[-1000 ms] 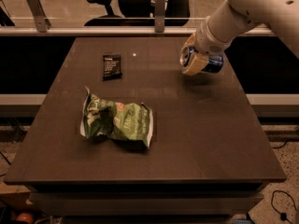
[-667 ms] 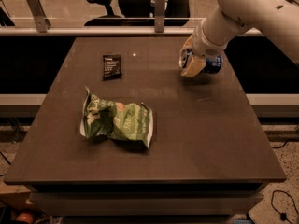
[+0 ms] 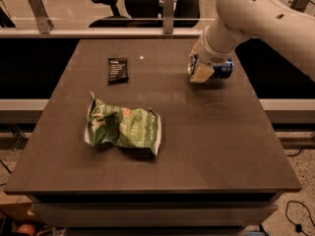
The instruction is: Knock pepsi can over
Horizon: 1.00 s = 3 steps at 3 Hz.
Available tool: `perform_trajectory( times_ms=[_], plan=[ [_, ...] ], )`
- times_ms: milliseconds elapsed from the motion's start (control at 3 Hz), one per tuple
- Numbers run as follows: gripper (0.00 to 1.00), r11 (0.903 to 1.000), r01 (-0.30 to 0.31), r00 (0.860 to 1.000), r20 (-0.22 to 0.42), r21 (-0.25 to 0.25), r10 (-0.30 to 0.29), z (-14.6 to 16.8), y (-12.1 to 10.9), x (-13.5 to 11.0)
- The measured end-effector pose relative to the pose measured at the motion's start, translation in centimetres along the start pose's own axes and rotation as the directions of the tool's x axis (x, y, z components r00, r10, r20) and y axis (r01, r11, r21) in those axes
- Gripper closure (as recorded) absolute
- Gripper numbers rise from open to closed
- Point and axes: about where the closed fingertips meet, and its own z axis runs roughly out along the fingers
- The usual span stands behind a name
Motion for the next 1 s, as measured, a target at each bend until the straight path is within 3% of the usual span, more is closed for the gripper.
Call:
perform_trajectory(
  times_ms=[333, 1000],
  plan=[
    [1.00, 0.9994, 0.020, 0.998, -0.062, 0.027, -0.018, 0.22, 0.70, -0.18],
    [0.57, 0.9995, 0.023, 0.998, -0.066, 0.022, -0.022, 0.39, 0.91, -0.14]
  ],
)
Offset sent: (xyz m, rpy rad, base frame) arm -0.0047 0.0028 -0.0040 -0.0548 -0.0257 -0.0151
